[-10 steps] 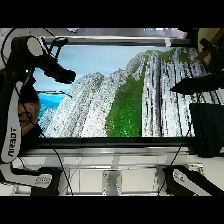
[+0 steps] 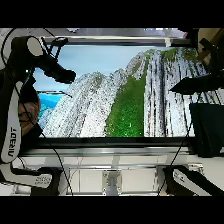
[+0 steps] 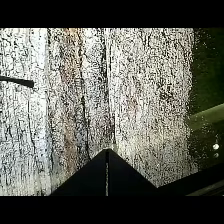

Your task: Fold the clothes and pants, and hang the long-sleeved shirts on hangers.

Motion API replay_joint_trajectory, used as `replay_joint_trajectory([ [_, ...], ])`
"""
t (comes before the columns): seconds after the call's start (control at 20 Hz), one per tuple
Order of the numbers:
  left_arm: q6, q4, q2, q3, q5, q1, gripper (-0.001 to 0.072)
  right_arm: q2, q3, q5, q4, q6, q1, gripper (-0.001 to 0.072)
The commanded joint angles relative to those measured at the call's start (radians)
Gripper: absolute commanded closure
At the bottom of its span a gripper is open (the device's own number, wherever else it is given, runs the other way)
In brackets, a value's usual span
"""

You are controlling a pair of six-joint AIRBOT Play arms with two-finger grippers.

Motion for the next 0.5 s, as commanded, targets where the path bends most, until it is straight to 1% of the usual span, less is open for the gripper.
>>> replay_joint_trajectory([
  [0.0, 0.000, 0.000, -0.003, 0.000, 0.021, -0.001, 0.0700, 0.000, 0.001, 0.000, 0.000, 0.000, 0.000, 0.0688],
  [0.15, 0.018, 0.027, -0.024, 0.000, 0.089, 0.000, 0.0700, 0.000, 0.001, -0.005, 0.000, 0.000, 0.000, 0.0687],
  [0.2, 0.018, 0.073, -0.034, 0.000, 0.091, 0.000, 0.0700, 0.000, 0.001, -0.018, 0.000, 0.000, 0.000, 0.0688],
  [0.3, 0.019, 0.197, -0.055, 0.000, 0.091, 0.000, 0.0700, -0.002, 0.001, -0.106, -0.001, 0.000, 0.000, 0.0687],
  [0.35, 0.019, 0.285, -0.068, 0.000, 0.095, 0.002, 0.0687, -0.002, 0.001, -0.148, 0.001, 0.000, 0.000, 0.0688],
  [0.4, 0.012, 0.412, -0.080, 0.000, 0.098, 0.004, 0.0596, -0.002, 0.001, -0.177, 0.003, 0.003, 0.000, 0.0687],
  [0.45, -0.038, 0.570, -0.093, 0.000, 0.097, 0.014, 0.0333, -0.002, 0.001, -0.180, 0.002, 0.003, 0.000, 0.0687],
])
